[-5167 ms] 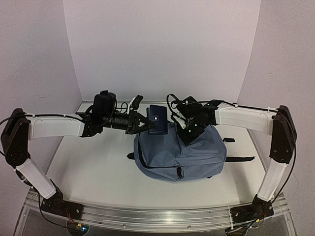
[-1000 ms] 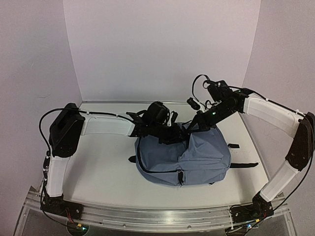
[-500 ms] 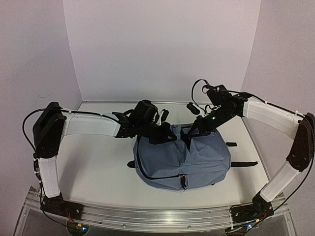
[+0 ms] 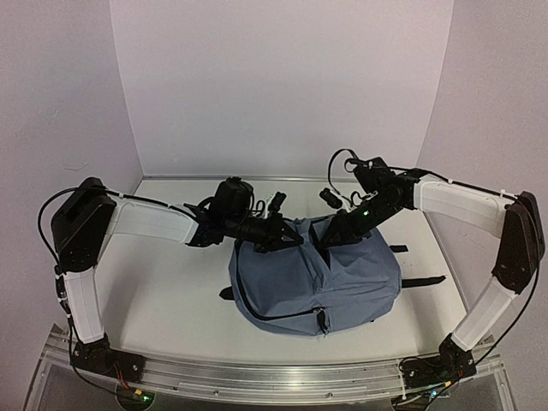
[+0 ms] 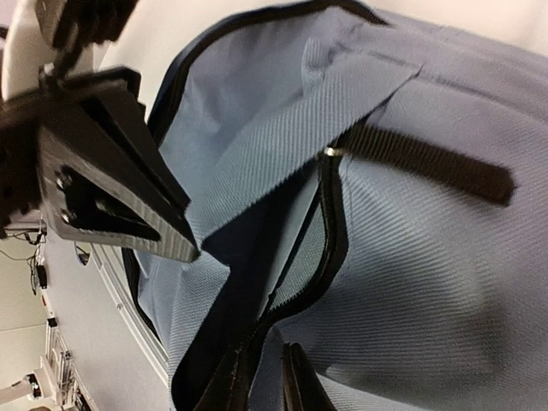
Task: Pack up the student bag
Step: Place the stationery in the student bag.
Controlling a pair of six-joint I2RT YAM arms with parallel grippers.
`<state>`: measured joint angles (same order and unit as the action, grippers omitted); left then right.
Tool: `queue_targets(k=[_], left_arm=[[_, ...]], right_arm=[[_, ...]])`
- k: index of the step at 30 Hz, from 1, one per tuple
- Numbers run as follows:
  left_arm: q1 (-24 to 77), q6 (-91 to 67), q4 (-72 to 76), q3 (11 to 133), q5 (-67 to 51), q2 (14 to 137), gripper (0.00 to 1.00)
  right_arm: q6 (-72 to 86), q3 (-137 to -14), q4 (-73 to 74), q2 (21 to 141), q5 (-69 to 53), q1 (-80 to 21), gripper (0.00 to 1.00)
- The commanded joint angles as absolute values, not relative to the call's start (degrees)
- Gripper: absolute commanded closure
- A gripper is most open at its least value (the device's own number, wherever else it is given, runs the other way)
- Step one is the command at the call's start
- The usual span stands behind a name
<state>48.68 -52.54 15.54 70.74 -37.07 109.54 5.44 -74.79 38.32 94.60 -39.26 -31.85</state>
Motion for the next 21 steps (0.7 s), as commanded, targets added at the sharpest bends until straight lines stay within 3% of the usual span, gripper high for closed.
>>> queue_targets(k=[1, 6, 8, 10, 12, 17, 21], left_arm=[[47.2, -52.0, 21.5, 73.8, -43.6, 108.6, 1.00], [46.1, -48.6, 15.9, 76.9, -43.1, 109.1, 1.00], [44.7, -47.6, 12.4, 77.4, -41.3, 108.5, 1.00], [44.2, -45.0, 6.8, 78.0, -38.5, 107.0, 0.89], [44.3, -42.8, 2.8, 77.7, -34.9, 104.8, 0.71], [47.3, -42.7, -3.3, 69.9, -26.4, 96.7, 0.37], [51.3, -46.5, -8.0, 62.2, -18.5, 90.5, 0.28]], right_arm=[[5.1, -74.6, 36.3, 95.9, -44.7, -34.0, 0.67], [3.9, -82.9, 38.1, 91.9, -47.0, -33.0, 0.32], [3.3, -86.1, 38.2, 89.9, -45.3, -29.6, 0.23], [1.5, -88.2, 38.8, 89.4, -42.7, -25.8, 0.16], [-1.2, -89.2, 39.3, 90.0, -38.6, -23.2, 0.13], [-6.1, -89.6, 40.0, 94.6, -30.0, -20.2, 0.08], [-9.4, -89.1, 40.2, 98.8, -27.0, -19.7, 0.07]])
